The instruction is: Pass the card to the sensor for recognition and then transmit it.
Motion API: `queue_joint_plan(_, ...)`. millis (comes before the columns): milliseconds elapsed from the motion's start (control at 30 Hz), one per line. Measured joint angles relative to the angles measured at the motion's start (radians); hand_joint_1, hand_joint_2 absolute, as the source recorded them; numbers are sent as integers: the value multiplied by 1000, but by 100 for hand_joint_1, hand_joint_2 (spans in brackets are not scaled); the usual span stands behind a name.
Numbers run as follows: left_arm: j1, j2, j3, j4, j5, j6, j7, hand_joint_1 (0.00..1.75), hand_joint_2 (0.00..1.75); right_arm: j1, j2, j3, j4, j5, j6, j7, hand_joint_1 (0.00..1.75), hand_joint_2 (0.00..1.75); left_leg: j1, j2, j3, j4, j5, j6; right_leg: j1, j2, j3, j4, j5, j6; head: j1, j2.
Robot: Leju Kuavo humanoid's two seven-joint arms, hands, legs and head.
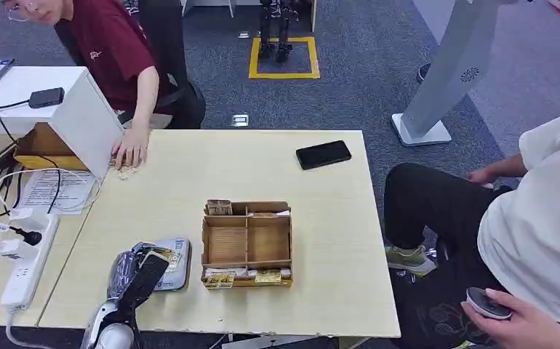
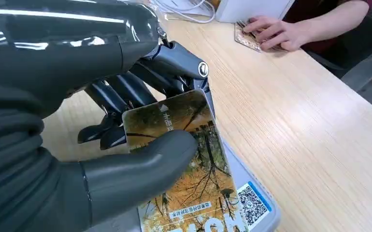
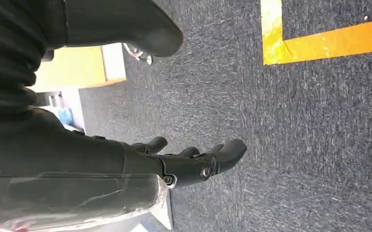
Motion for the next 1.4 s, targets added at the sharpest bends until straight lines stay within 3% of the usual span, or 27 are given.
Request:
queue_joint_plan(200,-10,-2,7,29,-11,9,-3,175,175,0,0,0,0,8,-1,-8,0,175,0,0,2,0,0,0,0,0,2,0,0,0,0,0)
queue_joint_plan(367,-13,-10,37,16,180,-121,-65,175,175,-1,0,0,0,14,-3,-13,0,175,0,0,3,0,0,0,0,0,2,0,0,0,0,0)
queue_joint_plan(433,-13,-10,42,3,206,-139,-65,175,175,-1,0,0,0,14,-3,-13,0,175,0,0,2,0,0,0,0,0,2,0,0,0,0,0)
queue_joint_plan(833,-24,-4,48,-48,267,-143,-83,175,175,-3,0,0,0,21,-3,-14,0,175,0,0,0,0,0,0,0,0,-2,0,0,0,0,0)
queue_joint_plan(1167,-243,48,76,-87,335,-91,-43,175,175,-16,0,1,0,50,2,-12,0,175,0,0,-1,0,2,0,0,0,-2,1,1,0,0,0)
queue_joint_plan(1400,-376,69,90,-23,385,-54,-32,175,175,-22,0,5,0,63,2,-10,0,175,0,0,-2,0,2,0,0,1,-3,1,1,0,0,0)
